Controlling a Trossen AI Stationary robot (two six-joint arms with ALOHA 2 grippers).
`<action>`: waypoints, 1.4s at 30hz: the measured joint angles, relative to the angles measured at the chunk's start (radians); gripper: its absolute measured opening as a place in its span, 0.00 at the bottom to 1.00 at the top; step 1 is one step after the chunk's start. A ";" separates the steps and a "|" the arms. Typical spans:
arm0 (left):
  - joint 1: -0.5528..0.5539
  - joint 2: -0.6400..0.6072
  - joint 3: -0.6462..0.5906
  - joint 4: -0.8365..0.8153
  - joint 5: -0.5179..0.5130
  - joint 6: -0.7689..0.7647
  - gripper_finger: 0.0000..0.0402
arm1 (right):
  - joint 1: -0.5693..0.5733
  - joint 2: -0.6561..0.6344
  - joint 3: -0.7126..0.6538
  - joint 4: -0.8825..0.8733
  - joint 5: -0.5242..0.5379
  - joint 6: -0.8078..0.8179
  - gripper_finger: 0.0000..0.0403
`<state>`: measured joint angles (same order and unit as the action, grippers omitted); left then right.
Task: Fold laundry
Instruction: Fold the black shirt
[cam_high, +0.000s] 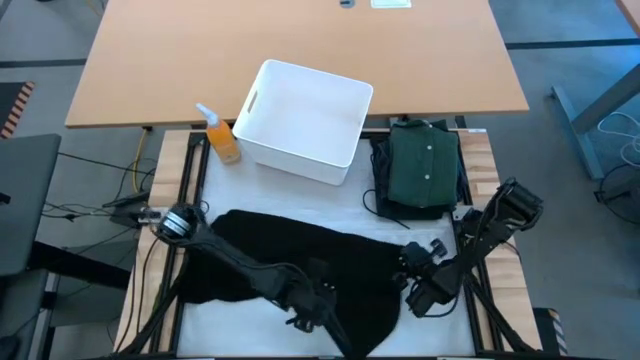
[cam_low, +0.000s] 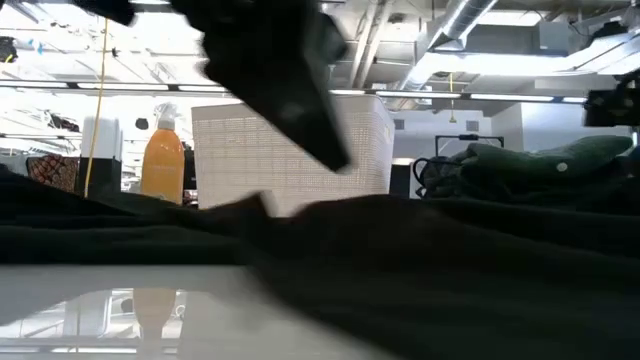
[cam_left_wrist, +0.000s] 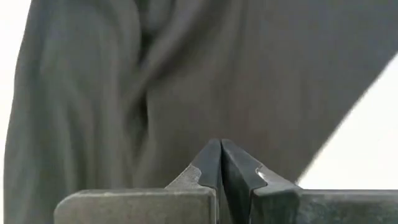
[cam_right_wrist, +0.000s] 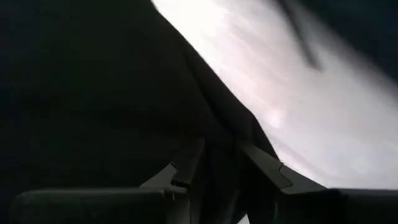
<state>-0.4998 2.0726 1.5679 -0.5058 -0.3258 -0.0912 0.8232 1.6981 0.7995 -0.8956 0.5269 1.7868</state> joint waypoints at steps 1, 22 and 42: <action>-0.010 -0.028 -0.033 0.000 -0.017 -0.022 0.00 | 0.006 -0.010 0.003 -0.050 -0.029 0.015 0.29; -0.295 -0.736 -0.828 0.233 -0.132 -0.586 0.00 | 0.128 -0.099 0.296 0.469 0.070 -0.762 0.29; -0.343 -0.711 -0.833 0.102 -0.155 -0.444 0.41 | 0.163 0.404 0.744 0.403 -0.005 -1.188 0.39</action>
<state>-0.8433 1.3613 0.7349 -0.4043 -0.4809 -0.5350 0.9861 2.1023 1.5437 -0.4924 0.5217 0.5986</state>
